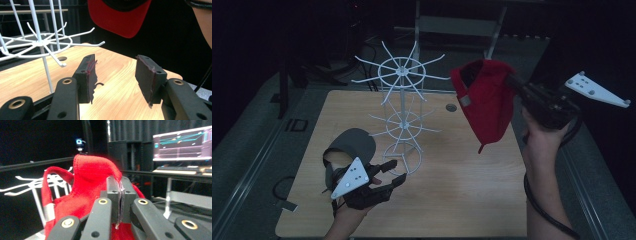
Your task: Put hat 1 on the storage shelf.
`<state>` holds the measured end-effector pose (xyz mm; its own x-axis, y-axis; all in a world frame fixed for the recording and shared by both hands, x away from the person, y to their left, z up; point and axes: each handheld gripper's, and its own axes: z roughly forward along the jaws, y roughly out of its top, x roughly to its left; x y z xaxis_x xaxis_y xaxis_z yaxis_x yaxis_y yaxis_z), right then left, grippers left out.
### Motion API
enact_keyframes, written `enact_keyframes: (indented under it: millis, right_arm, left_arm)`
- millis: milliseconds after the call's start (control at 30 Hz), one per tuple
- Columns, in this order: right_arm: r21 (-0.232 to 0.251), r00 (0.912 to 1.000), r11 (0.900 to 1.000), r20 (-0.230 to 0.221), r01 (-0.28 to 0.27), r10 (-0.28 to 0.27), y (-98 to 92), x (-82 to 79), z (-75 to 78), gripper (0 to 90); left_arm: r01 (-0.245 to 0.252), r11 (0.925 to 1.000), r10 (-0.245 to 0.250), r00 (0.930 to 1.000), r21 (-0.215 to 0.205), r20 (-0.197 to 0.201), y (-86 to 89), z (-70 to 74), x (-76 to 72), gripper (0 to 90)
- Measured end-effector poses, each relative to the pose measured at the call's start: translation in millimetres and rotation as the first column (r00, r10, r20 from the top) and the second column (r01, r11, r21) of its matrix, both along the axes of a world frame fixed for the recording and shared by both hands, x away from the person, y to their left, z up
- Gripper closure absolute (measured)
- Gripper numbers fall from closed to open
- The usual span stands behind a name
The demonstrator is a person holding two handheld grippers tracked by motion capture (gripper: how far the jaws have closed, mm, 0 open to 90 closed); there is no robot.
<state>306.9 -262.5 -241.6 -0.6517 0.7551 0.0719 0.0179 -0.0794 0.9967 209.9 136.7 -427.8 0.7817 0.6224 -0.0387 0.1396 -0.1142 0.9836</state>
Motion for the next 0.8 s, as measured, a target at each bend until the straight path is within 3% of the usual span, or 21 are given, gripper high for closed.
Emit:
enact_keyframes:
  millis: [233,567,800]
  right_arm:
    - [-0.024,0.9996,1.000,-0.025,-0.015,0.014,17.4,9.8,-5.0,88.6]
    - [-0.075,0.9970,0.995,-0.054,-0.059,0.055,27.8,10.8,-32.9,88.5]
    - [-0.084,0.9928,0.992,-0.083,-0.093,0.086,27.6,8.5,-53.7,88.3]
  left_arm:
    - [-0.009,1.0000,0.009,0.9999,-0.001,-0.008,3.3,-5.0,0.5,51.2]
    - [-0.022,0.9998,0.022,0.9996,0.000,-0.019,8.1,-9.3,-0.4,51.3]
    - [-0.029,0.9996,0.029,0.9993,-0.001,-0.024,10.0,-10.8,-1.0,51.3]
